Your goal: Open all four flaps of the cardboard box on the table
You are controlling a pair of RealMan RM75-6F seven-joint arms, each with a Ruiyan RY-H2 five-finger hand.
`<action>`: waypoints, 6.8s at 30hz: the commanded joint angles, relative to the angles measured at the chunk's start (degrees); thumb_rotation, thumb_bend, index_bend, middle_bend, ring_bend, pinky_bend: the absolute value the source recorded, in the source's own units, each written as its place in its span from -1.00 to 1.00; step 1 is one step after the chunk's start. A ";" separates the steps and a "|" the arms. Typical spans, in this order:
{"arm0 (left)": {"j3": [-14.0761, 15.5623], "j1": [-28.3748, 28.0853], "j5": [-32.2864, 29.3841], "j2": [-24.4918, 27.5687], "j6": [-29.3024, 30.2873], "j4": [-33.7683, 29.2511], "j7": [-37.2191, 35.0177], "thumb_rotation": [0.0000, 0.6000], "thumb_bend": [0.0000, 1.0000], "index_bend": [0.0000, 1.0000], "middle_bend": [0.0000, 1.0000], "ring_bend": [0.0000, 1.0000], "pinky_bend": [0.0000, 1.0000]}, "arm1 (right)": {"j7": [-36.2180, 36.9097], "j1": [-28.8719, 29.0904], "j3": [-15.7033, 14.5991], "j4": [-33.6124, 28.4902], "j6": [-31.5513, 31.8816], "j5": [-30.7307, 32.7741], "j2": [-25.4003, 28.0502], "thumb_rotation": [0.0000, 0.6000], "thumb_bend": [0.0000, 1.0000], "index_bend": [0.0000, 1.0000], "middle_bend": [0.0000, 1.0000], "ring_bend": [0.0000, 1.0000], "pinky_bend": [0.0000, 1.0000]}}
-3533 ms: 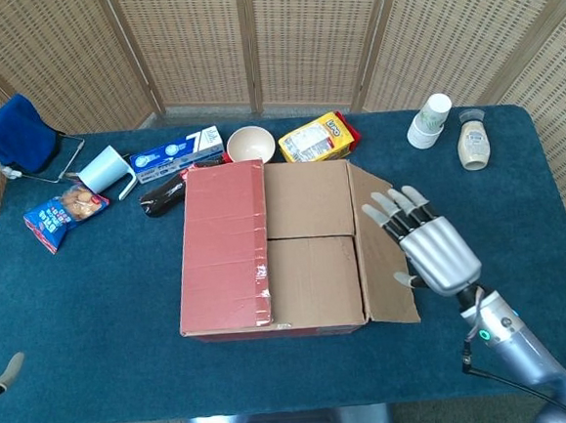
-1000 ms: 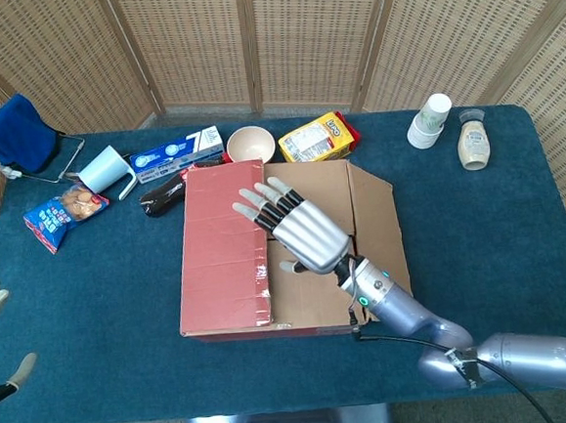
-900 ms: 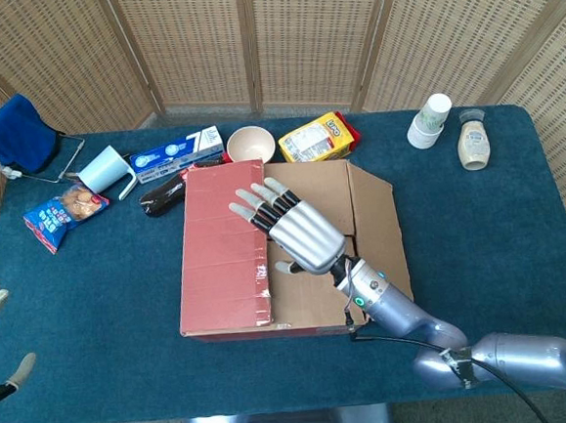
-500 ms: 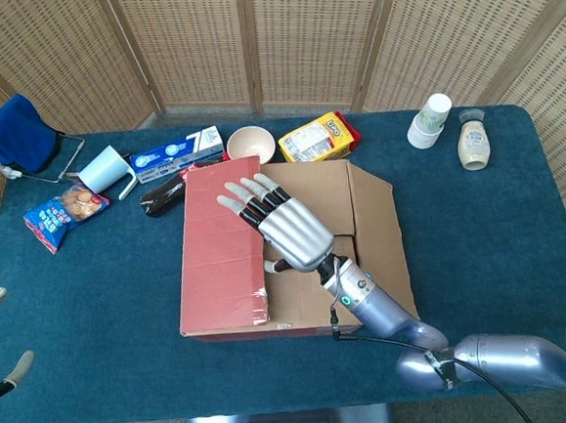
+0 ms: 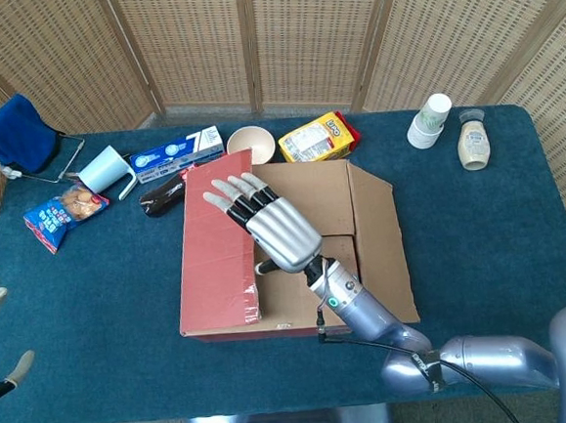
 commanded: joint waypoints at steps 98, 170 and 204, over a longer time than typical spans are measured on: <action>0.52 -2.31 -0.85 -1.53 -5.53 -0.69 3.69 1.00 -0.73 -1.00 -1.00 -1.00 -1.00 | 3.75 -3.77 -4.62 6.08 6.67 1.41 14.88 1.00 -1.00 -0.97 -1.00 -1.00 -0.86; -17.94 -39.06 -31.89 -19.59 -36.26 -11.17 34.72 1.00 -0.73 -1.00 -1.00 -1.00 -1.00 | 23.00 -53.92 -17.80 -1.00 36.22 -12.21 26.37 1.00 -1.00 -0.98 -1.00 -1.00 -1.00; -22.50 -52.04 -44.54 -30.60 -33.46 3.19 43.52 1.00 -0.73 -0.99 -1.00 -1.00 -1.00 | 28.95 -56.30 -15.51 -1.06 34.14 -14.85 27.92 1.00 -1.00 -0.98 -1.00 -1.00 -1.00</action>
